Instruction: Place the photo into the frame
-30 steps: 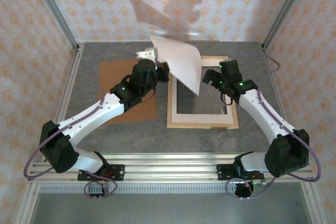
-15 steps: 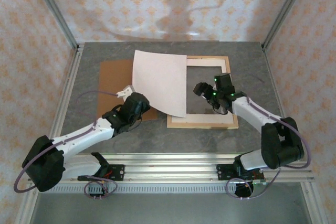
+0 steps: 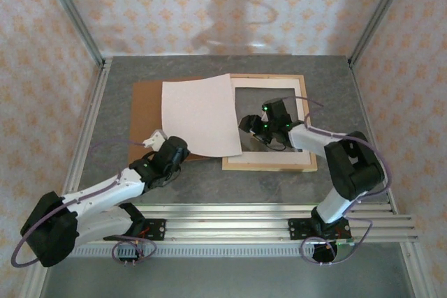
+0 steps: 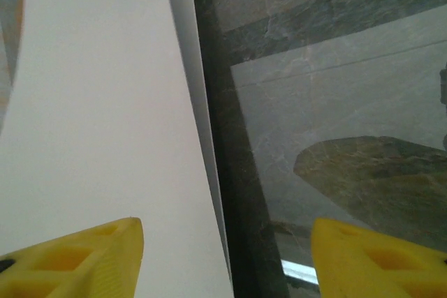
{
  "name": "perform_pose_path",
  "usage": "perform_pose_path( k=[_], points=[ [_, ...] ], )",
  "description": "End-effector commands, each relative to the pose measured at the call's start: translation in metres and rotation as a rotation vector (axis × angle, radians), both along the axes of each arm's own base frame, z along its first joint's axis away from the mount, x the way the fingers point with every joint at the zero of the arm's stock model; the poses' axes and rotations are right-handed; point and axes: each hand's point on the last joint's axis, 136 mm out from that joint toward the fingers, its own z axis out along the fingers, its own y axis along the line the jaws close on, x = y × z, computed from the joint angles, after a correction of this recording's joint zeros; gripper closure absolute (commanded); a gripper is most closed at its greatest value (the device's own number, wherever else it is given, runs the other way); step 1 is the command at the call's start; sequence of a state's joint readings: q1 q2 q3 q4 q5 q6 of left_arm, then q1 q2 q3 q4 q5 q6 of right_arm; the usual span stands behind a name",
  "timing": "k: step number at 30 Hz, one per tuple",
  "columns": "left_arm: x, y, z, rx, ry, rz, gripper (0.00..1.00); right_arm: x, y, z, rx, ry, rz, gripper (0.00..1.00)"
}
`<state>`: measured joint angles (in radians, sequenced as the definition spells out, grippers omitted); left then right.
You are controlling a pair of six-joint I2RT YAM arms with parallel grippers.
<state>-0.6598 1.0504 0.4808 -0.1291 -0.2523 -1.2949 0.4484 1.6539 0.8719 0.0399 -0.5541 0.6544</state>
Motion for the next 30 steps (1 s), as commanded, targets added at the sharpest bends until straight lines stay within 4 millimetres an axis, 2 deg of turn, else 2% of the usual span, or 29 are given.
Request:
perform_pose_path(
  k=[1,9,18,21,26,30],
  points=[
    [-0.007,0.017,-0.009,0.040,0.022,0.057,1.00,0.010,0.026,0.016,0.050,-0.059,0.052,0.40],
    [-0.008,0.013,-0.011,0.044,0.027,0.022,1.00,0.009,0.045,0.008,0.060,-0.046,0.095,0.49],
    [-0.007,0.006,-0.018,0.024,0.039,-0.001,1.00,0.005,0.046,-0.006,0.050,-0.024,0.107,0.49],
    [-0.007,0.006,-0.019,0.029,0.043,-0.001,1.00,0.003,0.050,-0.005,0.067,-0.032,0.124,0.55],
    [-0.006,0.007,-0.019,0.034,0.042,0.001,1.00,0.002,0.054,-0.003,0.074,-0.046,0.145,0.72],
    [-0.006,0.007,-0.019,0.032,0.040,0.002,1.00,0.001,0.054,-0.004,0.073,-0.047,0.156,0.82]
  ],
)
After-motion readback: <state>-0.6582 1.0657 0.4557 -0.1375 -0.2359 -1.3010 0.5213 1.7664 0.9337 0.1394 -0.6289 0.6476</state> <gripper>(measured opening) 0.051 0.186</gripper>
